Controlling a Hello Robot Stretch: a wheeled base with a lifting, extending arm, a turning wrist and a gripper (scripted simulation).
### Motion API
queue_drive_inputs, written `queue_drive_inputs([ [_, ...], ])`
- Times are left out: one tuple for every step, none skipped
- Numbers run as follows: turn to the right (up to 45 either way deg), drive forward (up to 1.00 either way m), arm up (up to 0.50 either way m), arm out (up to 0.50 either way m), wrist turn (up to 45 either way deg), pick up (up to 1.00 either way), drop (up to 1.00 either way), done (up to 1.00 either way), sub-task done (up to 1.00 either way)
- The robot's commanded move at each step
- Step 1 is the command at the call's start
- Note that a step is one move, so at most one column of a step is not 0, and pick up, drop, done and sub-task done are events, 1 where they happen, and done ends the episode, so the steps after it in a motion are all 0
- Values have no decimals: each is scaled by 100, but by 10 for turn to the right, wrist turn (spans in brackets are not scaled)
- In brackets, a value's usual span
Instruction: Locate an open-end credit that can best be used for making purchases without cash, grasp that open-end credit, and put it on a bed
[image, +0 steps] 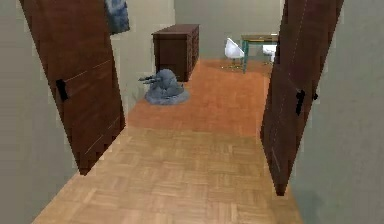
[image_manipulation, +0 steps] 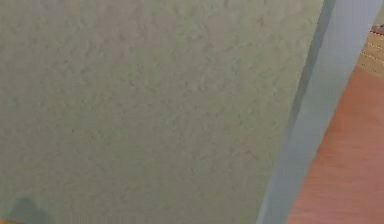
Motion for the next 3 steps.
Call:
queue_drive_inputs([
  [0, 100, 0, 0, 0, 0, 0, 0, 0],
  [0, 20, 0, 0, 0, 0, 0, 0, 0],
  [360, 0, 0, 0, 0, 0, 0, 0, 0],
])
